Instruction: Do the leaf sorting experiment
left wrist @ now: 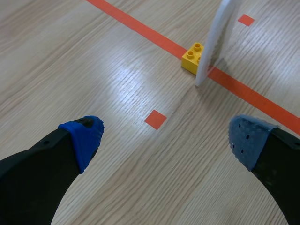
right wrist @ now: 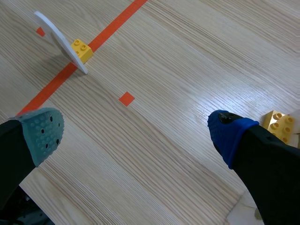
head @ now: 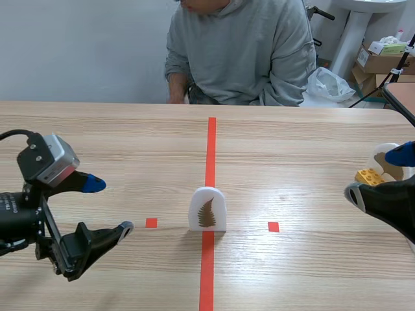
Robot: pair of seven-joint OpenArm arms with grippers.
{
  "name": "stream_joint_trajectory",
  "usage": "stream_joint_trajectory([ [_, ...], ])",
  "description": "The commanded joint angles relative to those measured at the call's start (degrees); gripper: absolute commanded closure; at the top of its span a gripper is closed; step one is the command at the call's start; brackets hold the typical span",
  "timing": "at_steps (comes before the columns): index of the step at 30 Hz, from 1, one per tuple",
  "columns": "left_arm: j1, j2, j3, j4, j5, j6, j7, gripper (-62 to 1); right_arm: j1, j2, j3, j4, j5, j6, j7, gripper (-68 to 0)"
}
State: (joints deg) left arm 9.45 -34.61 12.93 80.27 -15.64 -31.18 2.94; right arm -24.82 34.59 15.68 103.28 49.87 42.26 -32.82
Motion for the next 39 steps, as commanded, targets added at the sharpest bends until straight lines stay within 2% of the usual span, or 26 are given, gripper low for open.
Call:
stream_joint_trajectory([
  [1,-1.44,0.15,1.51,0.28,-0.79,-0.11,-0.81,-56.7,0.07,0.13,0.74,0.07,0.07,0.46,1.31,-63.8],
  [9,-9.11,1.6,10.95,-5.79,-0.76,0.39,-1.66,-56.7,0.04,0.13,0.74,0.07,-0.26,0.46,1.7,-63.8],
  [18,-16.74,8.39,16.39,-15.08,-0.74,0.59,-2.14,-56.7,0.04,0.11,0.74,0.07,-0.26,0.46,2.14,-63.8],
  [23,-19.67,12.33,19.39,-19.71,1.75,0.66,-3.63,-56.6,0.04,-0.02,0.74,0.07,-0.35,0.46,2.32,-63.8],
  [26,-20.7,14.58,20.65,-21.55,1.99,1.88,-3.82,-56.6,0.04,-0.04,0.74,0.07,-0.42,0.46,2.36,-63.8],
  [28,-21.07,16.13,20.94,-22.64,2.6,2.6,-4.07,-56.6,0.04,-0.04,0.74,0.07,-0.42,0.46,2.36,-63.8],
  [30,-21.27,17.64,20.94,-23.54,4.81,3.82,-4.85,-56.6,0.04,-0.04,0.74,0.07,-0.42,0.46,2.36,-63.8],
  [32,-21.55,18.84,21.05,-24.5,5.01,4.76,-5.09,-56.6,0.04,-0.04,0.74,0.07,-0.44,0.46,2.36,-63.8],
  [36,-21.88,20.55,21.14,-26.05,6.8,4.94,-6.08,-56.5,0.04,-0.07,0.74,0.07,-0.5,0.46,2.56,-63.8],
  [39,-21.84,20.83,21.14,-26.43,7.39,4.94,-6.14,-50.5,0.07,-0.33,0.74,0.07,-0.68,0.46,2.6,-63.8],
])
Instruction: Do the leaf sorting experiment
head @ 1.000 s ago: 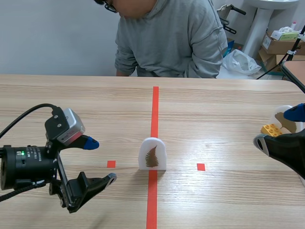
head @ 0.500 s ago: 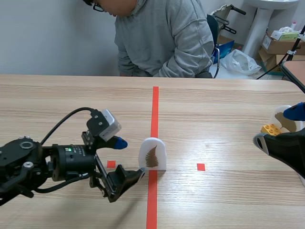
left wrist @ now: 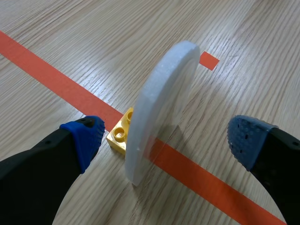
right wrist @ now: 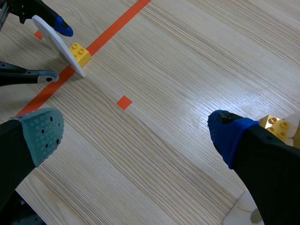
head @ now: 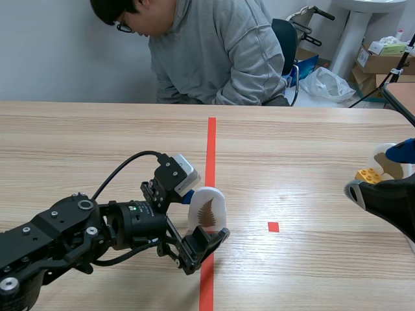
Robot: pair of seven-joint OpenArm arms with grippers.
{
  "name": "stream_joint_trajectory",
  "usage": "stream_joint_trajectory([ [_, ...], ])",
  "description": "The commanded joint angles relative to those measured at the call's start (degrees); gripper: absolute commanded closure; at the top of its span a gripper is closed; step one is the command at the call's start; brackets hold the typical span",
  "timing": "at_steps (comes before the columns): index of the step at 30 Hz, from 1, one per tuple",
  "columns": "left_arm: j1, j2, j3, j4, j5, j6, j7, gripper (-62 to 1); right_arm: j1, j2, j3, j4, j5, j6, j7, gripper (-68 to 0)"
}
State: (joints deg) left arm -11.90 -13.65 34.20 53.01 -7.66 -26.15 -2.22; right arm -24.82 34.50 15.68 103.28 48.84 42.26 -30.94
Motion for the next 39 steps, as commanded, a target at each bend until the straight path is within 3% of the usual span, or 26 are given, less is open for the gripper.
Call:
stream_joint_trajectory([
  [1,-0.48,-0.17,-0.13,0.76,-0.57,-0.09,-0.98,-48.4,0.07,-0.46,0.74,0.07,0.35,0.46,0.7,-63.8],
  [5,-0.5,-0.2,-0.13,0.74,1.55,-0.04,-0.98,-45.7,0.07,-1.11,0.74,0.07,0.2,0.46,0.85,-63.8],
  [14,-0.48,-0.26,-0.13,0.72,1.53,-0.09,-0.98,-22.5,0.07,-1.2,0.74,0.07,-0.04,0.46,0.85,-63.8],
  [23,-0.48,-0.5,-0.13,0.72,1.51,-0.09,-0.94,-4.8,0.07,-1.2,0.74,0.07,-0.07,0.46,0.85,-63.8],
  [39,-0.17,-0.68,-0.72,3.69,1.49,-0.31,-0.79,-4.0,0.07,-1.2,0.74,0.07,-0.7,0.46,1.51,-63.8],
])
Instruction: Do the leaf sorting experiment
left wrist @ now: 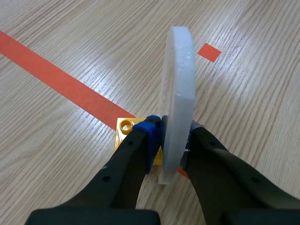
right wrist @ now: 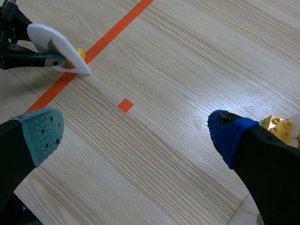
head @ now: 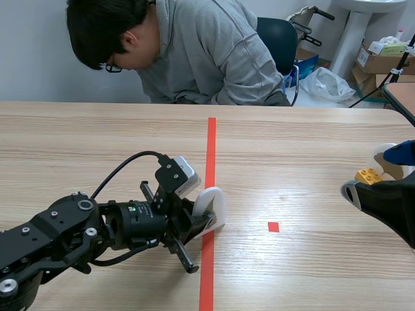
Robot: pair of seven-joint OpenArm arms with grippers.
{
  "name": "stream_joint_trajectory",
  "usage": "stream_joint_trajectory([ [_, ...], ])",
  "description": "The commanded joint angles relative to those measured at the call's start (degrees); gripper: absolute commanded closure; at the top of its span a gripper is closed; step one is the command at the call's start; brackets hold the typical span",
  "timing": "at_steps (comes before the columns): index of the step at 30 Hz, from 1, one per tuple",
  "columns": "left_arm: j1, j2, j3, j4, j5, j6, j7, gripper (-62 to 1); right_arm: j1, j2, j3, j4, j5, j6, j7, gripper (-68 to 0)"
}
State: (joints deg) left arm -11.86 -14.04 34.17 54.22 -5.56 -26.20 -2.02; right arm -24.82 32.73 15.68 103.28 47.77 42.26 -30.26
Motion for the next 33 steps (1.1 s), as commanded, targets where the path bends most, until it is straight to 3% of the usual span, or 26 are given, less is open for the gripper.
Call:
stream_joint_trajectory([
  [1,-0.02,-0.28,-1.25,3.32,-0.66,-0.39,-0.72,-4.0,0.07,0.57,0.74,0.07,0.37,0.46,0.87,-63.8],
  [7,2.69,-0.35,-7.76,9.03,-2.4,-0.5,2.29,-4.0,0.07,0.57,0.74,0.07,0.37,0.46,1.07,-63.8],
  [16,6.36,-0.44,-23.15,13.88,-6.88,-0.5,4.72,-4.0,0.07,0.57,0.74,0.07,0.37,0.46,1.25,-63.8],
  [20,7.28,-1.16,-29.2,13.79,-6.88,0.31,5.11,-4.0,0.07,0.57,0.74,0.07,0.39,0.46,1.31,-63.8],
  [27,7.43,-4.5,-34.6,11.96,-9.4,6.51,8.41,-4.0,0.07,0.57,0.74,0.07,0.39,0.46,1.95,-63.8],
  [33,3.32,-6.82,-36.52,3.39,-11.45,7.67,8.94,-4.0,0.09,0.52,0.74,0.07,0.39,0.46,2.45,-63.8],
])
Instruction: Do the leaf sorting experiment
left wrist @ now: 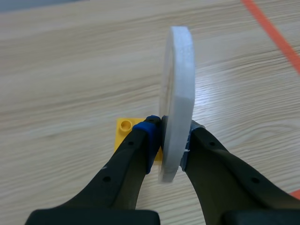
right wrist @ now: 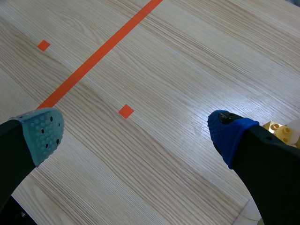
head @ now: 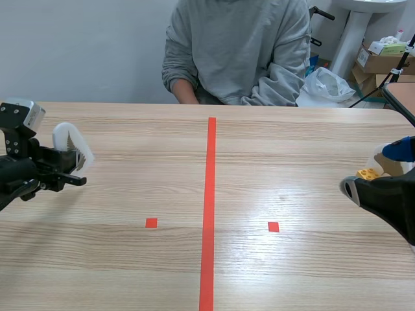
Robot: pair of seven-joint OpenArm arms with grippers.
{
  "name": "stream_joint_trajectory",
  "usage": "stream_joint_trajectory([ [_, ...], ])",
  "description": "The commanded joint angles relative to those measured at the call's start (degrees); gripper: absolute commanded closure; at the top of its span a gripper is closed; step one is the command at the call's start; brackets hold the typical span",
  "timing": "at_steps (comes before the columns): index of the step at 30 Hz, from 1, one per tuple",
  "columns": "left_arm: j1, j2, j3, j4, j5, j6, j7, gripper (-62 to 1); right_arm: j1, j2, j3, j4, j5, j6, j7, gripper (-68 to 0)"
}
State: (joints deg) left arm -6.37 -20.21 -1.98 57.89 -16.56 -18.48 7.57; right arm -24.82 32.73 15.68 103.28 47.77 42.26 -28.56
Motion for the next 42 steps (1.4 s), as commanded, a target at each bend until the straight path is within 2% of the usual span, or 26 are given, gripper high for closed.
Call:
stream_joint_trajectory([
  [1,-3.3,-1.01,-0.42,-2.01,-0.46,-0.04,-0.68,-4.0,0.09,0.37,0.74,0.07,0.37,0.46,0.79,-63.8],
  [8,-11.54,-2.1,-0.42,-13.66,-0.44,0.04,-2.51,-4.0,0.07,-0.09,0.74,0.07,0.39,0.46,0.85,-63.8],
  [18,-19.69,-1.97,-0.42,-27.47,0.15,4.63,-5.22,-4.0,0.07,-0.11,0.74,0.07,0.37,0.46,0.85,-63.8],
  [27,-21.44,-1.7,-0.42,-32.85,5.4,8.85,-5.68,-4.0,0.09,-1.36,0.74,0.07,0.39,0.46,0.87,-63.8],
  [31,-21.42,-1.51,-0.42,-34.49,5.79,8.94,-7.41,-4.4,0.22,-1.33,0.74,0.07,0.37,0.46,0.85,-63.8],
  [36,-21.4,-1.4,-0.39,-34.53,5.88,8.94,-8.41,-16.2,0.22,-1.33,0.74,0.07,0.37,0.46,0.85,-63.8],
  [39,-21.4,-1.4,-0.39,-34.53,5.84,8.94,-9.11,-18.2,0.24,-1.33,0.74,0.07,0.37,0.46,0.85,-63.8],
  [42,-21.4,-1.4,-0.39,-34.53,5.64,8.94,-9.6,-25.2,0.52,-1.33,0.74,0.07,0.33,0.46,0.83,-63.8],
])
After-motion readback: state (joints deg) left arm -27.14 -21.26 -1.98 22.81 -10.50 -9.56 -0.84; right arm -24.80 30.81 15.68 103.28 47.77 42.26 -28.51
